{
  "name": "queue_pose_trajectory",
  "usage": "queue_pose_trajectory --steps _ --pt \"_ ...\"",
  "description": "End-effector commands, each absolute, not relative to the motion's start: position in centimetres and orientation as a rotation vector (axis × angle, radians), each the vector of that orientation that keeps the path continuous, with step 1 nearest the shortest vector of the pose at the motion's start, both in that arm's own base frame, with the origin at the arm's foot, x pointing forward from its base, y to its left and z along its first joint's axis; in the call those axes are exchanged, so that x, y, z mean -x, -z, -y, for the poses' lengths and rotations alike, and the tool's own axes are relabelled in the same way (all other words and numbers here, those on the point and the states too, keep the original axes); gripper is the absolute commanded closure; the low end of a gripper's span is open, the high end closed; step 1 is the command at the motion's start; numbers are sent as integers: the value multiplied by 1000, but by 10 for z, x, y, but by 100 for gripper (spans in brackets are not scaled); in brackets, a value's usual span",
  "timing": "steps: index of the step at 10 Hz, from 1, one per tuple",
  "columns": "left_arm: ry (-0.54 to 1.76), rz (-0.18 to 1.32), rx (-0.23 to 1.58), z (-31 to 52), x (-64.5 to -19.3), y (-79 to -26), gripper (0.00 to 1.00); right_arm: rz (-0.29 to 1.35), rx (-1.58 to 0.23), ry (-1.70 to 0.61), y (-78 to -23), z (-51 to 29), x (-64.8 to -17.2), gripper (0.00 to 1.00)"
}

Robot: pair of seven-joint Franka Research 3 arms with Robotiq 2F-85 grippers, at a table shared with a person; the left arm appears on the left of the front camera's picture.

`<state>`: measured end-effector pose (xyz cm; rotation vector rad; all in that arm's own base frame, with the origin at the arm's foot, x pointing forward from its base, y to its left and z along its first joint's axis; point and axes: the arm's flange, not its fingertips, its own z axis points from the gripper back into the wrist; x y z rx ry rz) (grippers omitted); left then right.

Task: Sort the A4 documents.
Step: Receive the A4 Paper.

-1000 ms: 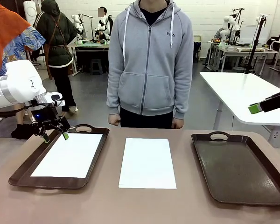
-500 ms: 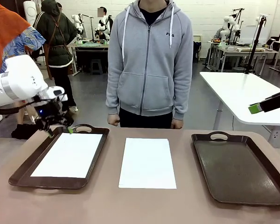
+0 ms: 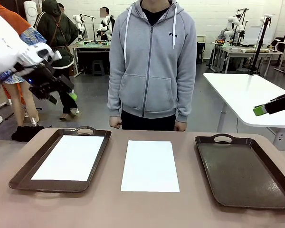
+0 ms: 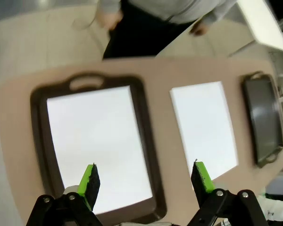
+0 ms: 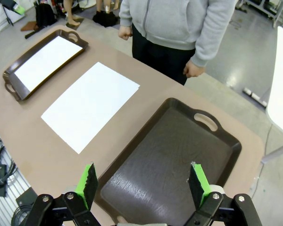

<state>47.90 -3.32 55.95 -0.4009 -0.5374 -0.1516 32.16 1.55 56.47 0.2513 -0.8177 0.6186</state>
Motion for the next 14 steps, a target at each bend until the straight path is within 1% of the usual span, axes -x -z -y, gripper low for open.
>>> queue_pose_trajectory --steps 1,2,3,4,5,6,8,9,11,12,14 --pt "253 756 537 15 -447 -565 0 817 -261 -620 -564 -17 -323 0" --pt "412 763 634 11 -436 -576 0 817 -261 -620 -564 -17 -323 0" --pt "479 746 645 4 -437 -578 0 817 -261 -620 -564 -17 -323 0" --pt "442 730 655 -5 -442 -576 0 817 -261 -620 -564 -17 -323 0" --pt "501 784 621 1 -435 -577 0 817 -261 -620 -564 -17 -323 0" --pt "608 819 555 12 -426 -576 0 817 -261 -620 -564 -17 -323 0" --pt "751 791 467 36 -416 -575 0 817 -261 -620 -564 -17 -323 0" --pt "795 803 447 45 -411 -577 0 817 -261 -620 -564 -17 -323 0" --pt "847 818 416 63 -404 -578 0 817 -261 -620 -564 -17 -323 0" --pt "827 830 408 67 -403 -577 0 817 -261 -620 -564 -17 -323 0" --pt "859 777 415 75 -403 -571 0 817 -261 -620 -564 -17 -323 0"
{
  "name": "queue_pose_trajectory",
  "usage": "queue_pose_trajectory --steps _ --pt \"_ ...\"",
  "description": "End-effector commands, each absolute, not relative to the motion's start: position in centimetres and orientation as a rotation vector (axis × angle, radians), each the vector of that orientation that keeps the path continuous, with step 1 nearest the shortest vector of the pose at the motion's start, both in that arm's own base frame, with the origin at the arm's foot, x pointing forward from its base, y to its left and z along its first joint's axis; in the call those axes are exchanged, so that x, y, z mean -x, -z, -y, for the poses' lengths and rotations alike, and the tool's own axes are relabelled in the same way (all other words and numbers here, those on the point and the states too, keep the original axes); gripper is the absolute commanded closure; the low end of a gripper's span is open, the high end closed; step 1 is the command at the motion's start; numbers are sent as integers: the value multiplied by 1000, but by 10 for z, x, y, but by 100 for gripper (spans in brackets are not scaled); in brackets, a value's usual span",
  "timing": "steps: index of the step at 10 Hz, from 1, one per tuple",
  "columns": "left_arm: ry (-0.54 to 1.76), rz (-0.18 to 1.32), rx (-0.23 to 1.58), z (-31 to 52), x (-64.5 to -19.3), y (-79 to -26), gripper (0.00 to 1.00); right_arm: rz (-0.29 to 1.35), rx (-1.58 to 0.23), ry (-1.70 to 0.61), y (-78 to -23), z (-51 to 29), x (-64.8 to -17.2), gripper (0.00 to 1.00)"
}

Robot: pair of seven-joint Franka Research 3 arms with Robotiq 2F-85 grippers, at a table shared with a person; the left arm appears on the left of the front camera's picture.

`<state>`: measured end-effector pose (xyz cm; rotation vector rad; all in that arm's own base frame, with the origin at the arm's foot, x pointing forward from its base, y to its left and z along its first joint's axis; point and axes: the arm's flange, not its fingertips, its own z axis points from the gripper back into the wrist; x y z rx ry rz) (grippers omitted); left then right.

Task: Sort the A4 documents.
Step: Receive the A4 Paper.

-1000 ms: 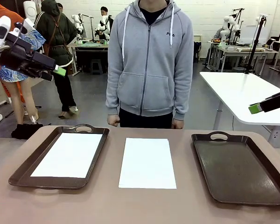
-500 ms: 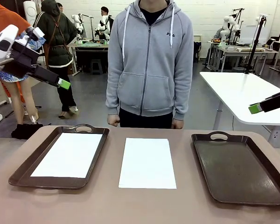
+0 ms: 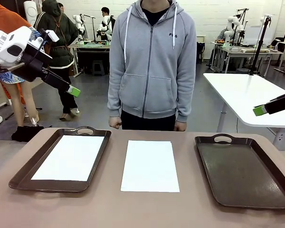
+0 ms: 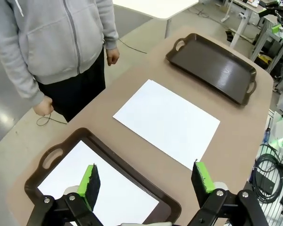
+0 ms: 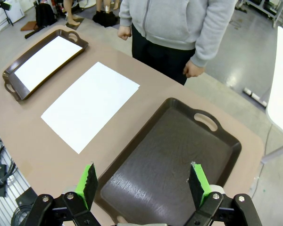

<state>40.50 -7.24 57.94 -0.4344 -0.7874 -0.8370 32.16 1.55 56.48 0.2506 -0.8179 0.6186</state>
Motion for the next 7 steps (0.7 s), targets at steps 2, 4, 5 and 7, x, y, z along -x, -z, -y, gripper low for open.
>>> queue_pose_trajectory --steps 2,4,5,7 --pt "895 774 401 81 -396 -572 0 817 -261 -620 -564 -17 -323 0" --pt "894 766 410 81 -394 -571 0 817 -261 -620 -564 -17 -323 0" --pt "897 763 418 82 -393 -571 0 817 -261 -620 -564 -17 -323 0" --pt "897 762 431 83 -392 -571 0 817 -261 -620 -564 -17 -323 0"
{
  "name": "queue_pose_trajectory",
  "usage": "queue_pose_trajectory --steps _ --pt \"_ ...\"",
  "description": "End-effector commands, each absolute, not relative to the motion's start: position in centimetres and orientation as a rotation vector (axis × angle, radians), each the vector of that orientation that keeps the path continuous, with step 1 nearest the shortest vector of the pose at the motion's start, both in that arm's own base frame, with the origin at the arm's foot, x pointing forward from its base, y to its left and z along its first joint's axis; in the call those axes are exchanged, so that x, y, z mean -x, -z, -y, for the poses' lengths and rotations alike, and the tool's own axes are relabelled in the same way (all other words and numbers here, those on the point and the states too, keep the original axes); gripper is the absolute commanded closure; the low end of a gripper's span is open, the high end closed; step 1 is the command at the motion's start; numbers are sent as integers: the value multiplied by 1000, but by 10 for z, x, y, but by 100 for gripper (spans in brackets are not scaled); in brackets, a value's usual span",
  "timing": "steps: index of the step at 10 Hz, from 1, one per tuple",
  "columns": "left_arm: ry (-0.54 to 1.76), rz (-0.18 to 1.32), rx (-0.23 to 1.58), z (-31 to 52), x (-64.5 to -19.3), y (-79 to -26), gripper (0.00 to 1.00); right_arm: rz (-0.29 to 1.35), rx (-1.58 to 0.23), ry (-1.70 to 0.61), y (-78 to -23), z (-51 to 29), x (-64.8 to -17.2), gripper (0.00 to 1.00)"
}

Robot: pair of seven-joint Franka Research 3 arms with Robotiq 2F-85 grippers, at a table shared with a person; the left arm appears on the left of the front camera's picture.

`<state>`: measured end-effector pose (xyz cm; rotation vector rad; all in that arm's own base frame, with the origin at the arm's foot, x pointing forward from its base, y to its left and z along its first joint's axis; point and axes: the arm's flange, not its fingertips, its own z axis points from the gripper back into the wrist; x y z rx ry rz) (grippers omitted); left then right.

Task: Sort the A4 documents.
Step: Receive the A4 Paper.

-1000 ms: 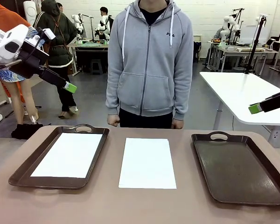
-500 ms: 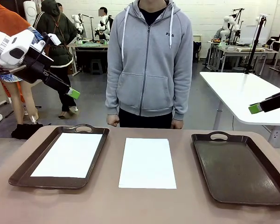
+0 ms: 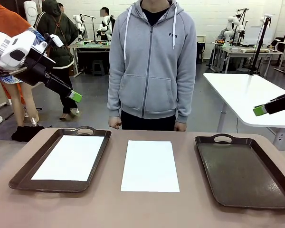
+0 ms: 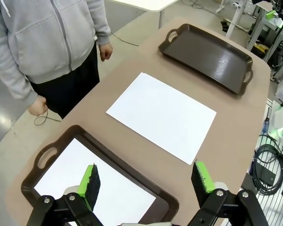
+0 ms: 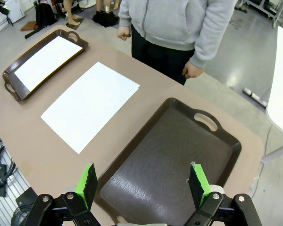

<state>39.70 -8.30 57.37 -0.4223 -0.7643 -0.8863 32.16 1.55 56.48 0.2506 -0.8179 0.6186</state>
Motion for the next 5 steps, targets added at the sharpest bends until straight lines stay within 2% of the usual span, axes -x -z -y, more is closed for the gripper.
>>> queue_pose_trajectory --steps 1,5 --pt "893 763 439 83 -392 -571 0 817 -261 -620 -564 -17 -323 0" --pt "886 764 422 83 -397 -574 0 817 -261 -620 -564 -17 -323 0"
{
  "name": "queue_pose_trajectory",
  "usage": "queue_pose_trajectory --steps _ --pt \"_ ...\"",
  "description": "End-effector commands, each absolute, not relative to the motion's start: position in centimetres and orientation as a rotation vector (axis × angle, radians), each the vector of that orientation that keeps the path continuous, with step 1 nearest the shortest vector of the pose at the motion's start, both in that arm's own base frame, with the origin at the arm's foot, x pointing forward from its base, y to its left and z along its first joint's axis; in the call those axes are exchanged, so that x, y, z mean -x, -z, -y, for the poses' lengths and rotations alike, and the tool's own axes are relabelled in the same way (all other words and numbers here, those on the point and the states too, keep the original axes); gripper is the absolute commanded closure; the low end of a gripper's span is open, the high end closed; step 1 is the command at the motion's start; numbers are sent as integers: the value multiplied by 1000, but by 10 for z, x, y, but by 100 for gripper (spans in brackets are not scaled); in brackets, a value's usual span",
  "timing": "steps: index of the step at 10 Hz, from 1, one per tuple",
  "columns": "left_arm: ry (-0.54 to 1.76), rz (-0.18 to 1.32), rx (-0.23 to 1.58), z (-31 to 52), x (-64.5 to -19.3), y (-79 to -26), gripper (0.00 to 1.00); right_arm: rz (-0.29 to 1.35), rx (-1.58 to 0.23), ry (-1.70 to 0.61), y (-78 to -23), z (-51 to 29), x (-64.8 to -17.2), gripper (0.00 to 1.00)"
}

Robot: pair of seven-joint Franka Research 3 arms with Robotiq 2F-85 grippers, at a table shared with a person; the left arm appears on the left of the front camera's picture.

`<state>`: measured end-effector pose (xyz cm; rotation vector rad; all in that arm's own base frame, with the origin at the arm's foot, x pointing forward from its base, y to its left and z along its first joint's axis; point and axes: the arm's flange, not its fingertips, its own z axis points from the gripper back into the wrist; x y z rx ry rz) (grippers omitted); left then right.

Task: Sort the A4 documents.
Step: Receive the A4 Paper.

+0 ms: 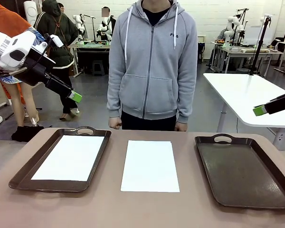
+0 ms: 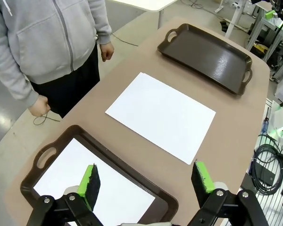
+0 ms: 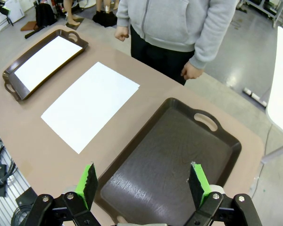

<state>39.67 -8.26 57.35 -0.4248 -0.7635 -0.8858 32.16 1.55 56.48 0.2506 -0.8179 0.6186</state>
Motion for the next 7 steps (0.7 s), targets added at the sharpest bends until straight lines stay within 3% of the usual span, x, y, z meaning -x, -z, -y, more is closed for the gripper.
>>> queue_pose_trajectory --steps 1,7 --pt "886 764 422 83 -397 -574 0 817 -261 -620 -564 -17 -323 0" --pt "886 764 422 83 -397 -574 0 817 -261 -620 -564 -17 -323 0"
